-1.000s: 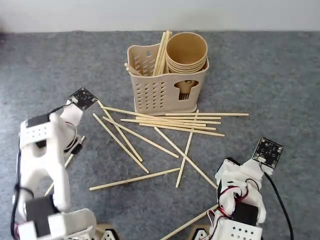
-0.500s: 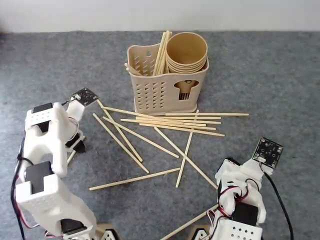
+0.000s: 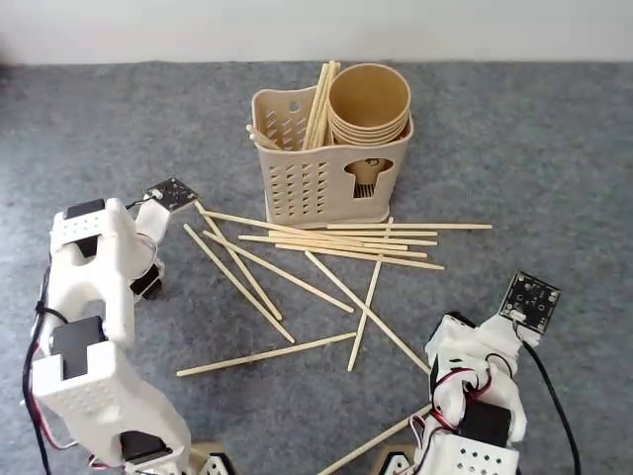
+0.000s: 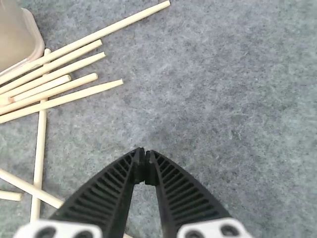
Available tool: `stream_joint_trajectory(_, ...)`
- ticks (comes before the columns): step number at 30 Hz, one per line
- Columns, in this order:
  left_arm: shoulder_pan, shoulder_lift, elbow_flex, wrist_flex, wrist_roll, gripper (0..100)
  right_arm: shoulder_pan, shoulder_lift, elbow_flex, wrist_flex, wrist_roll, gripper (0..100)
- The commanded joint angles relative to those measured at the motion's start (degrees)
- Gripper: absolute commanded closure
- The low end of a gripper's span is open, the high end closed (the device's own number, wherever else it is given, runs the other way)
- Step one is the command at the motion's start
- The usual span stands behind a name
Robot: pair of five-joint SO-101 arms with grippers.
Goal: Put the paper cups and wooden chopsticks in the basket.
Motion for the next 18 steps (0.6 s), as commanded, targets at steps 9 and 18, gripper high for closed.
stream_joint_trajectory(9,0.2,-1.3,-20.1,23.6,3.9,99,0.4,-0.8,0.9,-0.8,-0.4,99.0)
stream_joint_trajectory(18,0.0,-10.7,-24.1,21.2,12.2,99,0.4,-0.8,0.9,-0.8,-0.4,99.0)
